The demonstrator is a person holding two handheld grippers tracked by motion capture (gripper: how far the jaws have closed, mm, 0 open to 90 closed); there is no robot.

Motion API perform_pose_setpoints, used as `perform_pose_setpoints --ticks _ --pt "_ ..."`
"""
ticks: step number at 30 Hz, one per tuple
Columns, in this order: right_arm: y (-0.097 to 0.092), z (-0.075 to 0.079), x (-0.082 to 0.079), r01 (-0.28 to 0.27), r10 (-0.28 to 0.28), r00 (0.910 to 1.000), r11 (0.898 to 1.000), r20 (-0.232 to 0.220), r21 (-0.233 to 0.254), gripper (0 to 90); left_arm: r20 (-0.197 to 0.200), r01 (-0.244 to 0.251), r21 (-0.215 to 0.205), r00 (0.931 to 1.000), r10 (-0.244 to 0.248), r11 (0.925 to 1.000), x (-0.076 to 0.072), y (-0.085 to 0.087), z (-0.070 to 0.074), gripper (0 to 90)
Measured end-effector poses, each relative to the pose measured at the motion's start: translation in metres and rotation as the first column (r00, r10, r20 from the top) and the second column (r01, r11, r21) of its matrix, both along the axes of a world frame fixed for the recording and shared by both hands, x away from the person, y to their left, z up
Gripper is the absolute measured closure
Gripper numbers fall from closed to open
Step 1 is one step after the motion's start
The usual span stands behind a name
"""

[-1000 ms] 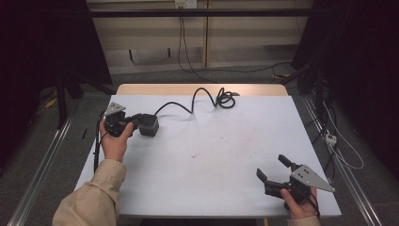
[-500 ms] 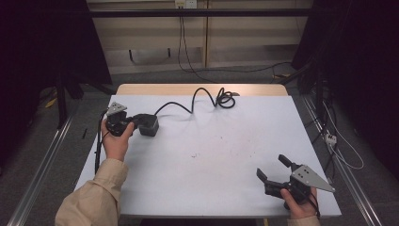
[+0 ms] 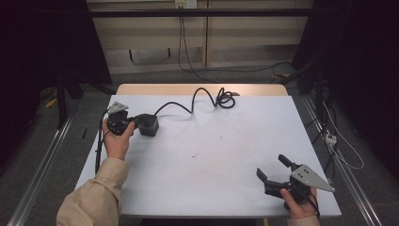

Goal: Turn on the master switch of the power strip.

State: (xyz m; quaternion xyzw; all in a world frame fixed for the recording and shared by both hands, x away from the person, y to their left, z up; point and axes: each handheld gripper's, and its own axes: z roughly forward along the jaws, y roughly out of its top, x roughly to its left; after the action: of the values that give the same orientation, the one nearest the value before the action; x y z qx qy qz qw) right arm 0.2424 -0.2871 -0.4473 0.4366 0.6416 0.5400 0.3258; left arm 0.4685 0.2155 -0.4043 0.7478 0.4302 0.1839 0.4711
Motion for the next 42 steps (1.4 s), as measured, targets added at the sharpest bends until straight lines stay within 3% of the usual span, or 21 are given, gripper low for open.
perform_pose_setpoints --ticks 9,12,21,42 --pt "0.000 0.001 0.000 0.003 -0.003 1.0000 1.000 0.004 0.003 5.7 -0.024 -0.013 0.004 0.9996 0.014 0.9999 0.002 0.000 -0.001 90.0" --pt "-0.001 0.000 0.000 0.003 -0.003 1.0000 1.000 0.004 0.003 5.7 -0.025 -0.013 0.021 0.9996 0.014 0.9997 0.003 0.000 -0.002 90.0" --pt "0.000 0.000 0.000 -0.003 0.003 1.0000 1.000 0.000 0.001 5.7 -0.029 -0.015 0.012 0.9995 0.016 0.9998 0.004 0.000 -0.004 90.0" --pt "0.000 0.001 0.000 -0.005 0.005 1.0000 1.000 0.005 0.003 5.7 -0.053 -0.012 0.036 0.9985 0.014 0.9993 0.007 -0.004 -0.009 90.0"
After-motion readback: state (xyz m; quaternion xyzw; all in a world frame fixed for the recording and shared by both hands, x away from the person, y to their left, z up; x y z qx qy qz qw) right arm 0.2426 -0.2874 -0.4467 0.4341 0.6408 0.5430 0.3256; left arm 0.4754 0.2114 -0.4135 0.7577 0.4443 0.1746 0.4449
